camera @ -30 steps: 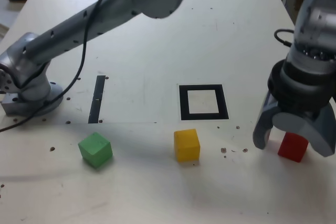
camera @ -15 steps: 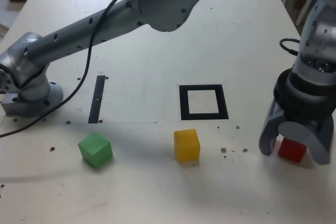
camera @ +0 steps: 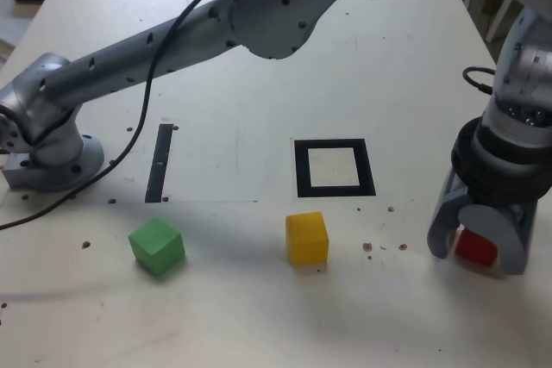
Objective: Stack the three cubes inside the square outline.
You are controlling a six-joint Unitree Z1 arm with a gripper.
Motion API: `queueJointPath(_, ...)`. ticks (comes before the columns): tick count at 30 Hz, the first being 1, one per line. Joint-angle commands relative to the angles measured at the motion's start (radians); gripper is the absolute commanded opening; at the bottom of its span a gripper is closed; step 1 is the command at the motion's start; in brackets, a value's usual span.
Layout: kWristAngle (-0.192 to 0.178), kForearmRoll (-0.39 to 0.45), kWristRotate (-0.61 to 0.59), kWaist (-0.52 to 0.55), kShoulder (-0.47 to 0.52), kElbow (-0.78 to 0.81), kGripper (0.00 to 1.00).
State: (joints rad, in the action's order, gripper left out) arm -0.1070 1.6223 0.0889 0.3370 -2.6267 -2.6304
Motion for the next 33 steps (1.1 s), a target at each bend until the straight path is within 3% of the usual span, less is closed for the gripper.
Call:
queueJointPath(1, -0.002, 0.013, 0.002, 0.002, -0.004, -0.005, 0.31)
queueJointPath(10, -0.005, 0.013, -0.005, 0.002, 0.032, 0.026, 0.31)
queueJointPath(26, -0.023, 0.005, -0.124, -0.019, 0.315, 0.335, 0.31)
queueJointPath(33, -0.02, -0.068, -0.168, -0.081, 0.436, 0.532, 0.31)
